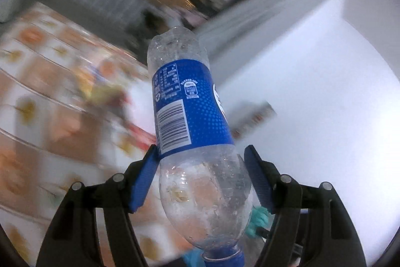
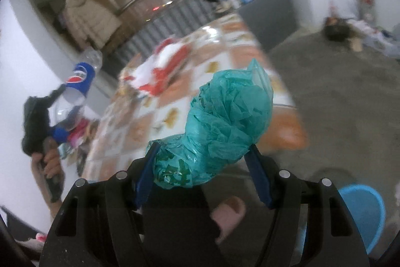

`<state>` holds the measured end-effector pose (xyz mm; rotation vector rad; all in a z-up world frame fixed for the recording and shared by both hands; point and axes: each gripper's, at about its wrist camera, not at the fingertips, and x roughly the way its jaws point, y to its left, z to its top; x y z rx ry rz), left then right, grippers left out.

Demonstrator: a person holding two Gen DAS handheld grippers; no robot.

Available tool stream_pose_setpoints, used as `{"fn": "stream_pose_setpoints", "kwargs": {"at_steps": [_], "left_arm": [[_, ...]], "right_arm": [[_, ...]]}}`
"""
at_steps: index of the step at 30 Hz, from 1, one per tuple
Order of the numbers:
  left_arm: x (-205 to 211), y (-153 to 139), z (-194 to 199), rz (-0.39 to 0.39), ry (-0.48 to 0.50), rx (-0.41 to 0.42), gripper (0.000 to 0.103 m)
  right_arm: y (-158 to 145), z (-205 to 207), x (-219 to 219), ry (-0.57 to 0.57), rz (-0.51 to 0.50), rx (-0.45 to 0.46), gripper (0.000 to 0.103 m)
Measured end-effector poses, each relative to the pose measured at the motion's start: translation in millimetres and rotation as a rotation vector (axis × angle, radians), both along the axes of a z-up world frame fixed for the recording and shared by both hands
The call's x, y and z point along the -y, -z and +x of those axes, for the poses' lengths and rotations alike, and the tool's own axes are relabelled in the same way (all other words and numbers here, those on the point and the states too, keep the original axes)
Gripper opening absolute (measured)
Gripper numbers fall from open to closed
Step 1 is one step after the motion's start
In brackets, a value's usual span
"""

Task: Collect trash
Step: 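Carry bottle and teal bag over the blue basket and open both grippers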

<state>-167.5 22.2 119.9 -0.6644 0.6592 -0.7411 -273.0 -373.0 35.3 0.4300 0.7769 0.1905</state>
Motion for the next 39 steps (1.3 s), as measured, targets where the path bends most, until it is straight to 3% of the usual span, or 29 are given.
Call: {"fn": "stream_pose_setpoints", "kwargs": {"at_steps": [4, 8, 10, 13, 15, 17, 18, 20, 25, 30, 31, 33, 36, 39], "left_arm": [[83, -16, -28, -0.005, 0.233, 0.022, 0.068], [168, -24, -58, -0.004, 0.483, 0.031, 0.068], [209, -25, -76, 0.058, 0.552, 0.046, 0.068], [259, -15, -94, 0.141, 0.641, 0.041, 0.068], [286, -5, -97, 0.188, 0.698, 0.013, 0.068], [307, 5, -101, 0.234, 0.733, -0.005, 0.068], [319, 11, -105, 0.257, 0.753, -0.018, 0.068], [338, 27, -108, 0.292, 0.796, -0.06, 0.068], [380, 83, -117, 0.392, 0.868, -0.196, 0.068], [414, 134, -140, 0.572, 0.932, -0.291, 0.068], [420, 140, -141, 0.593, 0.936, -0.292, 0.072], [425, 144, -150, 0.591, 0.941, -0.261, 0.078], [435, 155, -154, 0.655, 0.931, -0.253, 0.082], [435, 158, -150, 0.596, 0.928, -0.318, 0.082]], "right_arm": [[25, -45, 48, 0.125, -0.005, -0.104, 0.064], [97, -82, 96, 0.221, 0.117, -0.316, 0.068], [137, -94, 119, 0.318, 0.15, -0.45, 0.076], [205, -117, 165, 0.526, 0.31, -0.662, 0.08], [229, -126, 184, 0.577, 0.391, -0.696, 0.08], [233, -131, 196, 0.61, 0.379, -0.725, 0.08], [230, -131, 199, 0.622, 0.393, -0.719, 0.08], [217, -129, 199, 0.608, 0.46, -0.621, 0.086], [189, -138, 197, 0.676, 0.4, -0.508, 0.088], [202, -168, 222, 0.8, 0.542, -0.454, 0.088], [207, -171, 228, 0.802, 0.584, -0.456, 0.088], [216, -174, 229, 0.83, 0.635, -0.464, 0.088], [207, -168, 234, 0.827, 0.648, -0.453, 0.088], [206, -162, 237, 0.818, 0.589, -0.435, 0.088]]}}
